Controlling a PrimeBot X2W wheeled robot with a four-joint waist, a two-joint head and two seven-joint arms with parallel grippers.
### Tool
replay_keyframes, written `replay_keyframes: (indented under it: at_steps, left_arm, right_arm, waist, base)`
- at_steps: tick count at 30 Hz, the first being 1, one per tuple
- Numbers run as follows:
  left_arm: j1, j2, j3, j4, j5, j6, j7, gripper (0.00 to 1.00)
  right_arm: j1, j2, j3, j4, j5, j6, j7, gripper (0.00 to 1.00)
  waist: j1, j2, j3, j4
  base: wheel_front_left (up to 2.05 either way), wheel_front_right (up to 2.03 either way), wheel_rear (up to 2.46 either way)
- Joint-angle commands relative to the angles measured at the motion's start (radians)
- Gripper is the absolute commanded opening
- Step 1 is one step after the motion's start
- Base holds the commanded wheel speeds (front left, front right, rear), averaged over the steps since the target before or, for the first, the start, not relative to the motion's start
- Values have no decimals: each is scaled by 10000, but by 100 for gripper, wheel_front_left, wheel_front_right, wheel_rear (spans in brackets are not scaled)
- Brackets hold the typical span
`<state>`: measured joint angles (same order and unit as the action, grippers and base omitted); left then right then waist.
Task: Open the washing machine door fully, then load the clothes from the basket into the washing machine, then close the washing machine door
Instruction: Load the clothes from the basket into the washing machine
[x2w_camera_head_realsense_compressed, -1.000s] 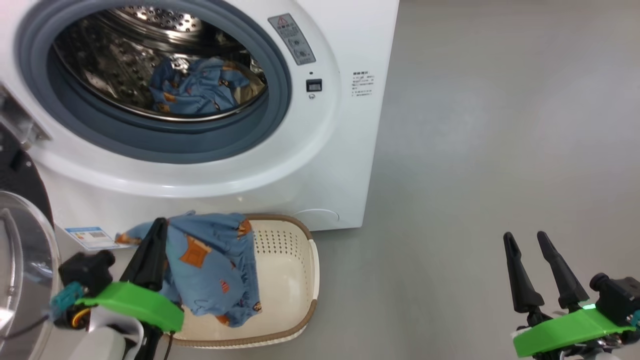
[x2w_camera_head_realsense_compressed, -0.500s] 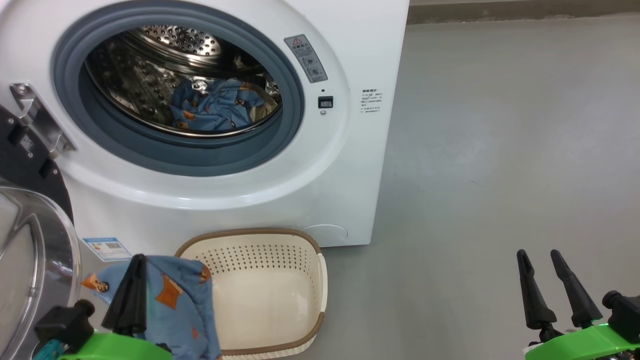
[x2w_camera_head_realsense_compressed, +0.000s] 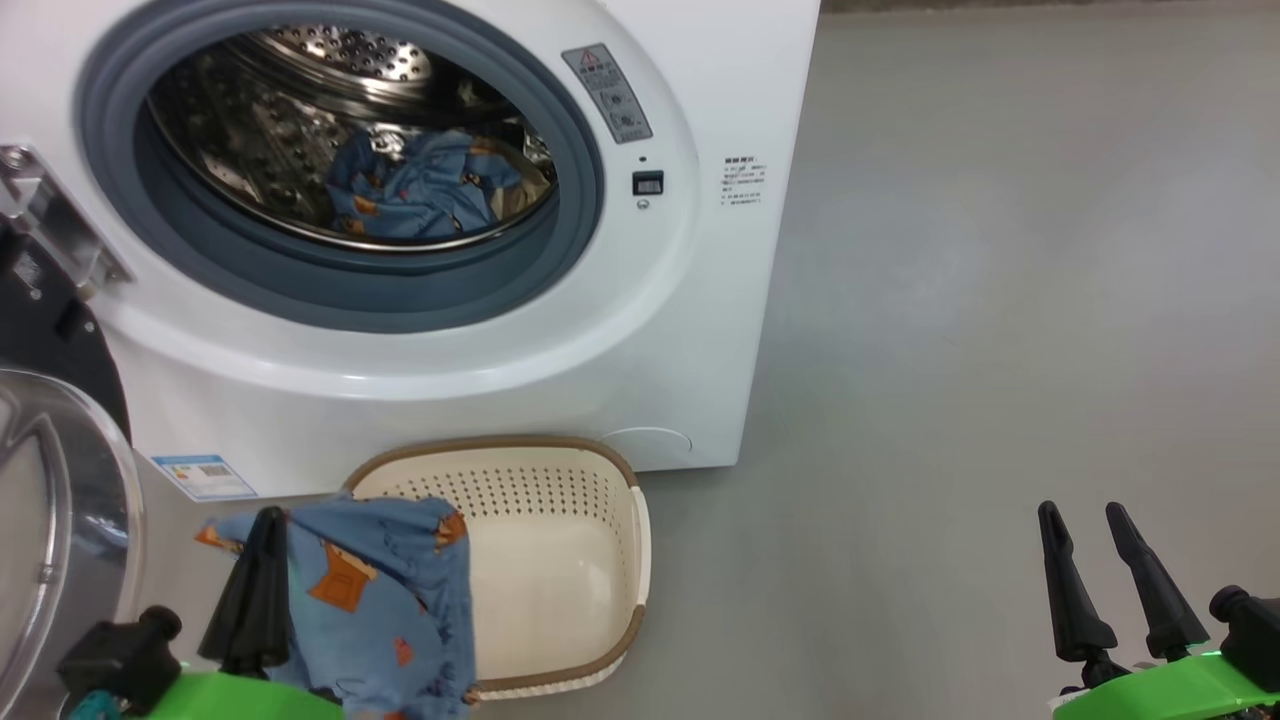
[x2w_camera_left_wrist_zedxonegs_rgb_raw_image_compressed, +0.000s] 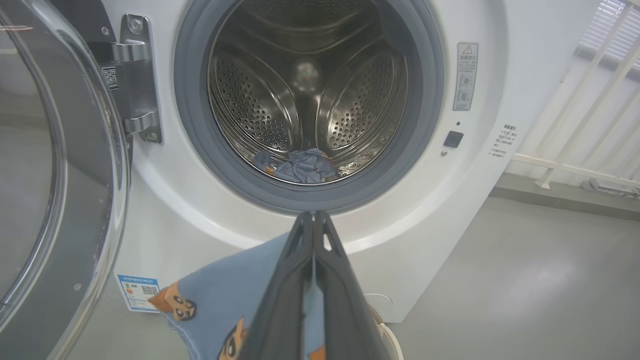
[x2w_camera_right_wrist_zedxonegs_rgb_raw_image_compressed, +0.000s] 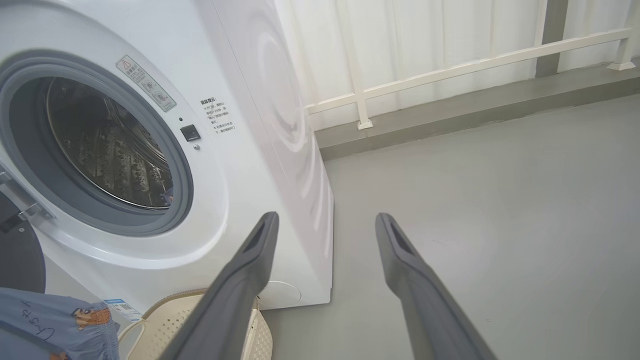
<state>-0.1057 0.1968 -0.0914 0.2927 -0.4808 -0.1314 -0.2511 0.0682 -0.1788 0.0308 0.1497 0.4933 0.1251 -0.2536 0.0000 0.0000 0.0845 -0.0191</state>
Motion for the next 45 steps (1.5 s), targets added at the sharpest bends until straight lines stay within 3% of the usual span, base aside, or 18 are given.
replay_keyframes:
  at_steps: [1, 11, 24, 36, 45]
  left_arm:
    - [-539, 170, 409, -284, 149, 8, -107, 0]
    - [-2367, 375, 392, 30, 349, 8, -107, 0]
    - [-6011, 1186, 608, 1385, 547, 8, -107, 0]
    - [-8970, 1807, 409, 3994, 922, 8, -107, 0]
    - [-10279, 1886, 143, 6052, 1209, 8, -107, 0]
  right_arm:
    - [-282, -142, 217, -279, -17, 56, -82, 100]
    - [-759, 78, 292, -337, -65, 56, -82, 100]
    - [-1507, 355, 390, -361, -90, 56, -82, 100]
    - [-2078, 565, 633, -438, -99, 56, -82, 100]
    - [-2455, 738, 827, -422, -68, 56, -82, 100]
  waist:
    - [0, 0, 202, -105]
    - [0, 0, 1168, -537]
    - [0, 0, 2246, -1187]
    - [0, 0, 3117, -1598]
    - [0, 0, 3706, -1936]
  base:
    - [0, 0, 0]
    - [0, 0, 0]
    - [0, 0, 0]
    - [0, 0, 0]
    - [0, 0, 0]
